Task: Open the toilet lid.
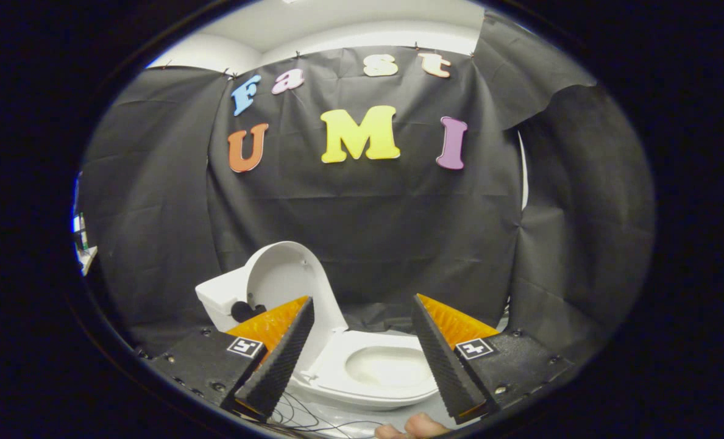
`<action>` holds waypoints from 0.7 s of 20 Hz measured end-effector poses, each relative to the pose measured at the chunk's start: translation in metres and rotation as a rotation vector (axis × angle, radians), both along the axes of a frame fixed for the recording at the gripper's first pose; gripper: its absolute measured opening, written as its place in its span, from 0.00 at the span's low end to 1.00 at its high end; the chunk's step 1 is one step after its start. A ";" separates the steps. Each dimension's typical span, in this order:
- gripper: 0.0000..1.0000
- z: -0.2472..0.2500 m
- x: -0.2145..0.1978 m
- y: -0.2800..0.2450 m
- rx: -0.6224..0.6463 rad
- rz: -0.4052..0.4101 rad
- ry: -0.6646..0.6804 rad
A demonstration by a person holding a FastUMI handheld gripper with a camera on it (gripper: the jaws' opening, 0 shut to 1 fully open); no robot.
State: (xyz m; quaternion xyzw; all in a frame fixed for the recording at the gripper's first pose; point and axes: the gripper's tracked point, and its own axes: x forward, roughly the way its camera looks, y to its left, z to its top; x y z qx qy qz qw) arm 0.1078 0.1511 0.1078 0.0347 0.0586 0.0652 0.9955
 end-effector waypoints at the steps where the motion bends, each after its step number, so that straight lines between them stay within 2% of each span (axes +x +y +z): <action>1: 1.00 0.004 -0.005 -0.007 0.001 -0.006 -0.013; 14: 1.00 0.016 -0.060 -0.101 0.025 -0.073 -0.172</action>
